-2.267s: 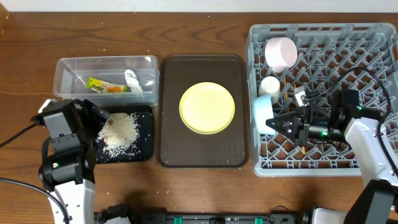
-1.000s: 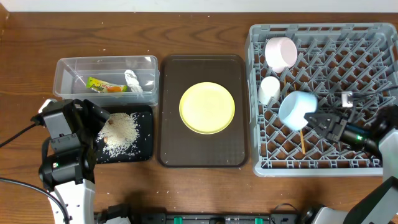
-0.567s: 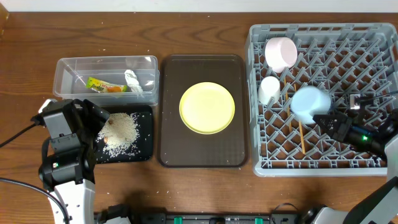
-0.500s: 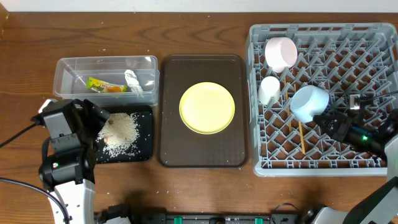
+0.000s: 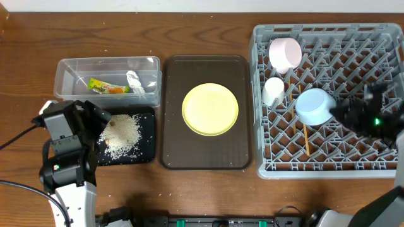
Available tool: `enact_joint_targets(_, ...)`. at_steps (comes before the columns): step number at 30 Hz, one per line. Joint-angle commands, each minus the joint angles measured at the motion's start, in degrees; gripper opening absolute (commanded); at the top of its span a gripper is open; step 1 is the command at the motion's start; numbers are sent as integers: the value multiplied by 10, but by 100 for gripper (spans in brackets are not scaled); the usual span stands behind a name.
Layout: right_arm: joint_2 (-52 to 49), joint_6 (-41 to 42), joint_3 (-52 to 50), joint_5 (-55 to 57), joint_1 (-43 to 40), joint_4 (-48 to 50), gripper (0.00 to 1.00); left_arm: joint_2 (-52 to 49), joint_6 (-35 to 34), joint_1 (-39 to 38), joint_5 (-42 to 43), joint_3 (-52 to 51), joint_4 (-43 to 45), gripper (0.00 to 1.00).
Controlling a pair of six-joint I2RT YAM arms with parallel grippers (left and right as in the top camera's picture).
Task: Sort waste into correct bins and load items into the dishwasher rack
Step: 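Move the right gripper left to the yellow plate on the tray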
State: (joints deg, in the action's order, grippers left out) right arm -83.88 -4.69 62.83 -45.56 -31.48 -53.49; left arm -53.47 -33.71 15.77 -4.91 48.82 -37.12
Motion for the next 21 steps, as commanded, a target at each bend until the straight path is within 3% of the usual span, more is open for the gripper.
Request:
enact_joint_targets(1,37,82,67,166,69,-2,4,0,-5,3,-7,10,-2,98)
enact_joint_targets(4,49,107,104,268,157,-2,4,0,-5,3,-7,10,-2,98)
enact_joint_targets(11,34,106,110,360,386,32,6,0,-5,3,-7,10,-1,98)
enact_joint_targets(16,-16,106,109,452,534,79,14,0,-5,3,-7,10,-1,98)
enact_joint_targets(21,-89,106,109,466,635,122,16,0,-5,3,-7,10,-1,98)
